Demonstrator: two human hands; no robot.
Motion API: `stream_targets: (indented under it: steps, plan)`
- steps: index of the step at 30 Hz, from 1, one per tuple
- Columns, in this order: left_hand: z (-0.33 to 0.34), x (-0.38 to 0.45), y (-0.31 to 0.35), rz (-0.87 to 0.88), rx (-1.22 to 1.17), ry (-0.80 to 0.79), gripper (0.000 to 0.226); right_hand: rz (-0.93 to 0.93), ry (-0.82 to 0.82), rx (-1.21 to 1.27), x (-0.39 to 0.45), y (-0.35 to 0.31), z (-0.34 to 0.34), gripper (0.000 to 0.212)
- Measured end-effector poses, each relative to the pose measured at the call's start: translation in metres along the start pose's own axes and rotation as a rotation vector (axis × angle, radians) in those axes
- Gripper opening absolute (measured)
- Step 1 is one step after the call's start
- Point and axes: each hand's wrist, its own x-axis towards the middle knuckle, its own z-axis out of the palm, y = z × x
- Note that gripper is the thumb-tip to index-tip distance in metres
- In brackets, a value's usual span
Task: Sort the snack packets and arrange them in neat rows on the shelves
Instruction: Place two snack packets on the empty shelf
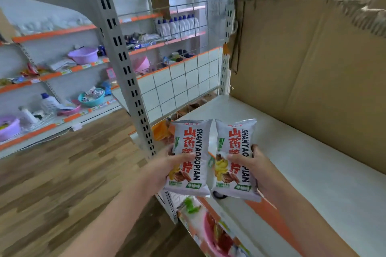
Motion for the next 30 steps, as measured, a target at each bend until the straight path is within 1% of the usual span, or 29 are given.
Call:
stream_targets:
  steps: [3, 6, 9, 13, 16, 19, 23, 26, 30]
  plan:
    - [0.006, 0.035, 0.008, -0.039, 0.048, -0.062, 0.047, 0.021, 0.076, 0.046, 0.015, -0.001, -0.015, 0.046]
    - [0.013, 0.077, 0.018, -0.067, 0.108, -0.184, 0.041, 0.03, 0.159, 0.11, 0.028, -0.004, -0.024, 0.045]
    - [0.024, 0.116, 0.028, -0.111, 0.175, -0.263, 0.035, 0.02, 0.255, 0.153, 0.044, -0.007, -0.029, 0.042]
    - [0.039, 0.162, 0.045, -0.103, 0.247, -0.357, 0.03, -0.006, 0.371, 0.136, 0.064, -0.016, -0.029, 0.053]
    - [0.049, 0.187, 0.052, -0.111, 0.3, -0.417, 0.022, 0.002, 0.473, 0.118, 0.075, -0.021, -0.026, 0.037]
    - [0.057, 0.208, 0.054, -0.146, 0.356, -0.469, 0.027, -0.001, 0.55, 0.1, 0.087, -0.019, -0.028, 0.038]
    - [0.066, 0.232, 0.061, -0.127, 0.44, -0.506, 0.028, 0.018, 0.588, 0.141, 0.099, -0.018, -0.026, 0.039]
    - [0.072, 0.246, 0.064, -0.108, 0.476, -0.503, 0.034, 0.011, 0.547, 0.228, 0.108, -0.018, -0.027, 0.049]
    - [0.08, 0.263, 0.062, -0.085, 0.529, -0.466, 0.041, 0.014, 0.506, 0.227, 0.127, -0.022, -0.03, 0.047]
